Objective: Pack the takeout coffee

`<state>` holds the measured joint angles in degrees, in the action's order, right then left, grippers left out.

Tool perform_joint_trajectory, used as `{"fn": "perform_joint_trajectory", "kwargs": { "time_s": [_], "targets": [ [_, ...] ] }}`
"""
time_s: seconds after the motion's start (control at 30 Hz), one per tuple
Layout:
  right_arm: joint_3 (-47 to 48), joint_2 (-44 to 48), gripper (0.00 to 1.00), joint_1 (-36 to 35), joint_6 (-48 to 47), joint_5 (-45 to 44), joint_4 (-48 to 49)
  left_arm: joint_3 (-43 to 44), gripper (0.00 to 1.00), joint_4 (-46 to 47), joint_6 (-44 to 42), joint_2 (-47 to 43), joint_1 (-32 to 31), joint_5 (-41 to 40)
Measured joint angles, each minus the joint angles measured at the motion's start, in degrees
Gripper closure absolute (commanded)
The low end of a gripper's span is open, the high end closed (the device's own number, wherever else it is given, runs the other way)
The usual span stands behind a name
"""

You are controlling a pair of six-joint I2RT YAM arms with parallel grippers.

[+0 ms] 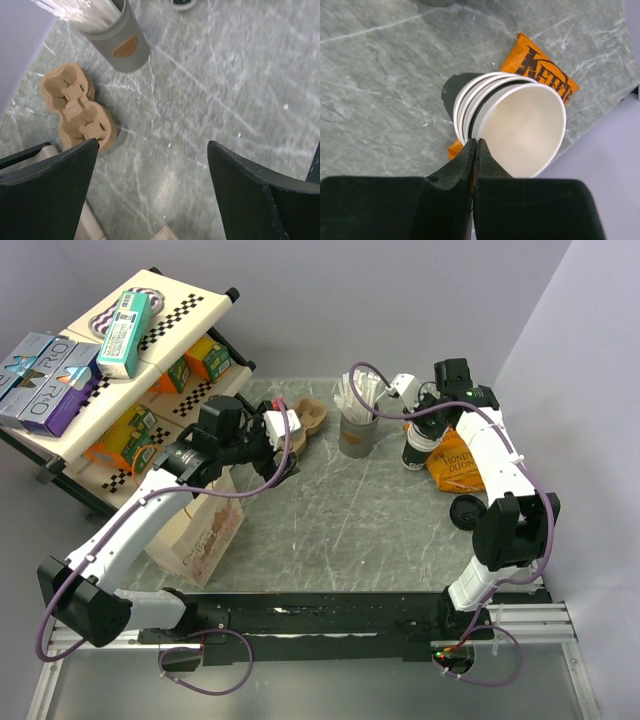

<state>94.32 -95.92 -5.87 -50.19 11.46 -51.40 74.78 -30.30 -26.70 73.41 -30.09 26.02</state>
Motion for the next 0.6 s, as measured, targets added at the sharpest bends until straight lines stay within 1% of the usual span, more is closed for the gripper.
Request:
{"fn": "perform_joint_trajectory", "kwargs": {
  "time_s": [0.13,0.37,0.53,0.6],
  "targets": [
    [0.0,0.0,1.00,-1.3,-1.5,-2.3,0.3,-1.0,0.01,4.5,5.5,0.1,-0.7,-0.2],
    [-0.3,0.4,1.00,-1.5,-1.2,-3.3,2.4,-1.1,0.01,10.9,14.4,1.5,-2.0,-0.2],
    [-0.3,0.8,1.00,-2.0,-2.2,-5.1,3.2,-1.2,0.01,14.7,20.6,3.4,-2.5,0.0],
    [-1.6,1.4,1.00,-2.1,-3.2,-5.3,4.9,-1.2,0.01,15.4,22.1,4.0,-2.8,0.1]
  ]
}}
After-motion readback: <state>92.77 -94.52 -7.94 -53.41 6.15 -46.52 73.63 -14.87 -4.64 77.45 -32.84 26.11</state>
